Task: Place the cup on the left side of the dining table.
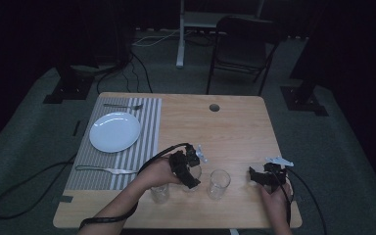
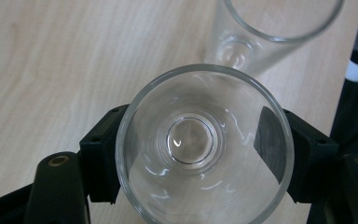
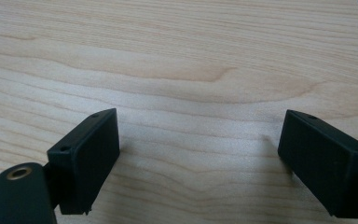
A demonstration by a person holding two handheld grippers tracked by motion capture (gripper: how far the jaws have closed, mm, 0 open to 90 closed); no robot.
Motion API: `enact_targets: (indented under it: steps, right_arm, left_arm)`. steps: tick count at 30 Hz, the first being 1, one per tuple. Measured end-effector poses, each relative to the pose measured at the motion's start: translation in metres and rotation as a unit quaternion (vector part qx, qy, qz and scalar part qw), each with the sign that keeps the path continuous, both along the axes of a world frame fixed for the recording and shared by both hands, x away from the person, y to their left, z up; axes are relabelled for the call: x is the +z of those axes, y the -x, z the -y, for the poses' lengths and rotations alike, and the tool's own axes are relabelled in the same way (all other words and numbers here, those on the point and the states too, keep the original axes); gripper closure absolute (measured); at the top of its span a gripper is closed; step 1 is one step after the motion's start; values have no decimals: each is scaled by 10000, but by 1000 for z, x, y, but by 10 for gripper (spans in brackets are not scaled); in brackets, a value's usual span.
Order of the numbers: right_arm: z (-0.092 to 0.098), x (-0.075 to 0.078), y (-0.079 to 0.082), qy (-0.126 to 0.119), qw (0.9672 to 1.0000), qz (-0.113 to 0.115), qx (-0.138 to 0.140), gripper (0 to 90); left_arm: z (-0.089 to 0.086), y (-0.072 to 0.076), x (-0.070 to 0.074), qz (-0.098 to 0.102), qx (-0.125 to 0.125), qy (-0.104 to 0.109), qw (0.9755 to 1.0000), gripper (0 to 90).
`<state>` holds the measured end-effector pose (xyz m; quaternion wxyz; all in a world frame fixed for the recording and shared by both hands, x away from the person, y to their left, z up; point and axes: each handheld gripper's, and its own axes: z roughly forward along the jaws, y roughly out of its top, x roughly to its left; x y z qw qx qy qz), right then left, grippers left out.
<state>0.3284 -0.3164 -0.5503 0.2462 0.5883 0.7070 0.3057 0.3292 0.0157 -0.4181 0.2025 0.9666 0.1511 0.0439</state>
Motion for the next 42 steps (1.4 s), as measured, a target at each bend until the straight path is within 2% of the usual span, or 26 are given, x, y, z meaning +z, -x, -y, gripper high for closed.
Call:
enact_targets:
  steps: [3,8,13,14,19,22,27,28,30,31,36,40,42]
  right_arm:
    - [0,0,0,-4,10000,-2,-2,122]
    - [0,0,0,3,10000,0,-1,122]
    - [0,0,0,7,10000,0,3,122]
    - [0,0,0,8,10000,-2,6,122]
    - [0,0,0,2,10000,1,-1,122]
    - [0,0,0,5,10000,1,1,122]
    - [0,0,0,7,10000,6,2,122]
    - [0,0,0,7,10000,6,2,122]
    - [0,0,0,7,10000,5,2,122]
    - [0,0,0,5,10000,4,1,122]
    - [0,0,0,7,10000,2,3,122]
    - [0,0,0,1,10000,2,-3,122]
    - [0,0,0,-4,10000,-4,-8,122]
  left_arm:
    - [-3,-4,3,-13,159,67,9999,286]
    - [-14,-11,9,132,408,154,9990,286]
    - [-22,-16,12,148,499,97,9986,286]
    - [-28,-18,13,155,609,76,9980,286]
    - [-46,-26,19,151,825,181,9963,286]
    - [-57,-31,22,194,1017,203,9944,286]
    - [-79,-40,25,300,1500,286,9878,286]
    - [-79,-40,25,300,1500,286,9878,286]
    - [-90,-44,24,299,1639,239,9857,286]
    - [-92,-45,23,294,1642,207,9858,286]
    - [-109,-52,18,279,1884,152,9816,286]
    - [-125,-58,13,252,2092,132,9775,287]
    - [-132,-60,11,237,2241,135,9742,286]
